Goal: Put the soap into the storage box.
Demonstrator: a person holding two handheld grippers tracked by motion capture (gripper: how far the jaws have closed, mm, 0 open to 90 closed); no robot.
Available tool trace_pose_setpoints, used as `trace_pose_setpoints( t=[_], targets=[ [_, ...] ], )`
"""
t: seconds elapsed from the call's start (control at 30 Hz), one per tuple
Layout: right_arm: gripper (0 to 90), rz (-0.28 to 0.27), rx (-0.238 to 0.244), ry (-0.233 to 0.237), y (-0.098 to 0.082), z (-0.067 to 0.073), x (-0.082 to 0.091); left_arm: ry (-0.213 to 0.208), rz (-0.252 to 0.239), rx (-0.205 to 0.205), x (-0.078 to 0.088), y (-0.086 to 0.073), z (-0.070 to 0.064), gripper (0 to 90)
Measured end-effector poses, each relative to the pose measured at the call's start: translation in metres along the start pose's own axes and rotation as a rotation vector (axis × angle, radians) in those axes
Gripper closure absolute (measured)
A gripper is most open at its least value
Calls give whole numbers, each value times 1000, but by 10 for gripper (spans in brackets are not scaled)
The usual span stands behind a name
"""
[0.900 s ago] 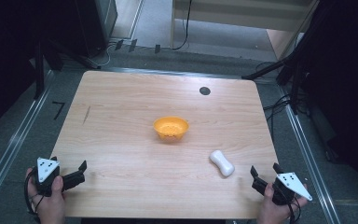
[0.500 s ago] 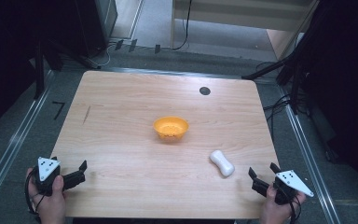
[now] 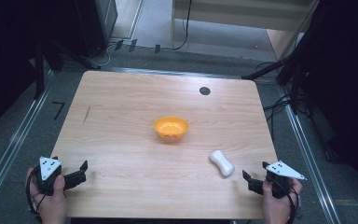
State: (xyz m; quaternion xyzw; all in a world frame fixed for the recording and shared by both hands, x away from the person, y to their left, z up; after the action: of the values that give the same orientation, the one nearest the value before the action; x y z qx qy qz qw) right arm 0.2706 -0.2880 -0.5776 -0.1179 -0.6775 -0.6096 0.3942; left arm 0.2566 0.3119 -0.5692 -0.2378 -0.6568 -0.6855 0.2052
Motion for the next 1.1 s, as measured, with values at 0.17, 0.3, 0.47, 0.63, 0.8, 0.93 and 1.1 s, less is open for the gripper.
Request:
trace_pose_setpoints(
  t=[0.17,0.3,0.47,0.63,0.8,0.93,1.1],
  targets=[
    [140,37,-11,45,3,-10,13,3,-18,-9,3,0,-1,0],
    [140,87,16,44,6,-16,18,-11,-13,-13,2,0,-2,0],
    [140,155,53,34,16,-16,18,-13,26,-9,-3,-1,-2,0],
    [140,229,109,44,33,-9,13,-27,42,-23,-4,-1,-4,0],
    [142,338,146,47,42,-3,1,-26,57,-18,-6,-1,-2,0],
    [142,425,160,57,41,3,-10,-28,57,-17,-7,-1,-3,0],
    [147,512,145,73,40,9,-18,-38,59,-2,-7,-1,-2,0]
  ],
)
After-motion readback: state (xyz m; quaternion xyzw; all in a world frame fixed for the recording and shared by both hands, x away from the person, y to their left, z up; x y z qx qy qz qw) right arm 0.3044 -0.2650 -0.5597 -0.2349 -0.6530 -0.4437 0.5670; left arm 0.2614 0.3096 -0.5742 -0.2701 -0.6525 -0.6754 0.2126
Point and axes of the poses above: each handheld gripper's, and its own axes: x roughly backward along the jaws, y roughly out of its top, z roughly to its left, the point moved 9 cm from there along -x, roughly forward along the jaws, and after that the axes turned 6 degrees about z, right-handed, at the moved point
